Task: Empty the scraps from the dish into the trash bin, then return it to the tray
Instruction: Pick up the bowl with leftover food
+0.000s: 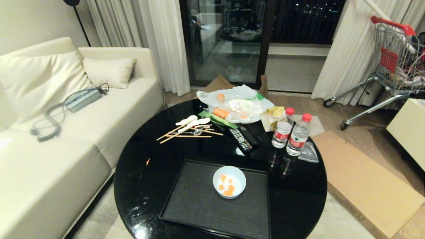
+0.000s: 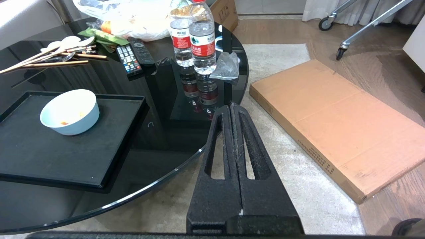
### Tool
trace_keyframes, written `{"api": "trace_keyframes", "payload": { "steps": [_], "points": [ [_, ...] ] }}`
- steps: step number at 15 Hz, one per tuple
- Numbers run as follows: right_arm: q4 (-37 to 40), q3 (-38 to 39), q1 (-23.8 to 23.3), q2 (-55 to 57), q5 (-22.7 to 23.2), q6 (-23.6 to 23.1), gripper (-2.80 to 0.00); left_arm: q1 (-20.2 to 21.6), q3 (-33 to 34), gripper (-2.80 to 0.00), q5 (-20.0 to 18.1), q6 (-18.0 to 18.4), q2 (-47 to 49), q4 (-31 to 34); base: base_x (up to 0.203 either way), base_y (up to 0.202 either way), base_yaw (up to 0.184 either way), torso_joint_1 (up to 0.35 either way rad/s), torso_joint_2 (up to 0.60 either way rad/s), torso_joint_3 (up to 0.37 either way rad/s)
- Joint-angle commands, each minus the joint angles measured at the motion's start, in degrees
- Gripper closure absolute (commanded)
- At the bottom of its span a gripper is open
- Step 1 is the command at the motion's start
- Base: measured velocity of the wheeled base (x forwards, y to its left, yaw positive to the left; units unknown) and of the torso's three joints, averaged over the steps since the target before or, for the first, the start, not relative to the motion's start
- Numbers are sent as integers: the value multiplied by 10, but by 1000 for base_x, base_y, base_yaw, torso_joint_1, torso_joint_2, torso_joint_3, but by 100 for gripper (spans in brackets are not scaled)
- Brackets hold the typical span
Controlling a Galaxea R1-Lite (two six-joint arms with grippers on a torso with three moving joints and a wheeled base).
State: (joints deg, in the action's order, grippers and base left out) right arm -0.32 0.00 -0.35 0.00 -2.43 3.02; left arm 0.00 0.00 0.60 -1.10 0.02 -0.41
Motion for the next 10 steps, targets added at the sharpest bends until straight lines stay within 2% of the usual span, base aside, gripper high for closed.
{"api": "trace_keyframes", "payload": {
  "steps": [1,10],
  "points": [
    [0,0,1,0,0,1,0,0,0,0,0,0,0,0,0,0,0,0,0,0],
    [-1,0,0,0,1,-2,0,0,0,0,0,0,0,0,0,0,0,0,0,0]
  ]
}}
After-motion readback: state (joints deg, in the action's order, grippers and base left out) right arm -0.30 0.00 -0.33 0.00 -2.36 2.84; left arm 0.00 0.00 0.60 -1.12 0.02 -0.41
